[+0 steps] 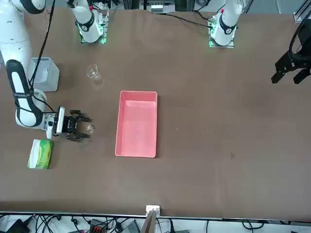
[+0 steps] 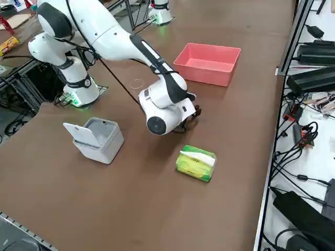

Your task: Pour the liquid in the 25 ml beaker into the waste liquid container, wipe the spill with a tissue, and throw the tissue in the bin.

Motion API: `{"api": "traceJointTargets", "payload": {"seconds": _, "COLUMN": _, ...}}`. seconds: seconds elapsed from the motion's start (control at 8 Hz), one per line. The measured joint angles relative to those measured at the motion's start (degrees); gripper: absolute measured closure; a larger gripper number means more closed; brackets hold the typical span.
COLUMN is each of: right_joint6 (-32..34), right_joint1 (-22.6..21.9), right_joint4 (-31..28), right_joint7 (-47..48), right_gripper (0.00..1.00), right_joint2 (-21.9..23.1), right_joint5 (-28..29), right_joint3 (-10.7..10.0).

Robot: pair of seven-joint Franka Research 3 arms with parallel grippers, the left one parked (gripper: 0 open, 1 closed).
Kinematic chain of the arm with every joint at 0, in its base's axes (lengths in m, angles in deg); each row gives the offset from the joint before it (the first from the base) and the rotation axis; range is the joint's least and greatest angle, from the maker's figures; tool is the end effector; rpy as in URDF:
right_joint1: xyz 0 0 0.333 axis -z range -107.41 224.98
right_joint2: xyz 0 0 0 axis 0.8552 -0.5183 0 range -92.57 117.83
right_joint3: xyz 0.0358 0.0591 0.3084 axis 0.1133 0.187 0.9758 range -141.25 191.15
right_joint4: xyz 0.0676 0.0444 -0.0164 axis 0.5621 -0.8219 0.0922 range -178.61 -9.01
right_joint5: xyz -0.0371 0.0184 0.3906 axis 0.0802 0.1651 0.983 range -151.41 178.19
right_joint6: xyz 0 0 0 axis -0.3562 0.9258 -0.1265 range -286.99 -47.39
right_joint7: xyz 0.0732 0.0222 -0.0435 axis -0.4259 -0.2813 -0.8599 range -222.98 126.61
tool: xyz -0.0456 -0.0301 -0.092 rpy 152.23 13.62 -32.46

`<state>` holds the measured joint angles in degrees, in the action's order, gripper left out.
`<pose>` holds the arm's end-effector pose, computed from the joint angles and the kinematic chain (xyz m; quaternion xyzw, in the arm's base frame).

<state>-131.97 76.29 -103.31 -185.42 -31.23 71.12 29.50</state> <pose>0.6039 -0.0792 0.1226 -0.6437 -0.5886 -0.3276 0.3632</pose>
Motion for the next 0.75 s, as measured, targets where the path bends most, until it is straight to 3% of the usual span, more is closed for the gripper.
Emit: {"api": "traceJointTargets", "payload": {"seconds": 0.75, "right_joint6": -0.08, "right_joint1": -1.81, "right_joint4": 0.00, "right_joint7": -0.40, "right_gripper": 0.00, "right_joint2": -0.22, "right_joint5": 1.92, "right_joint3": 0.01}}
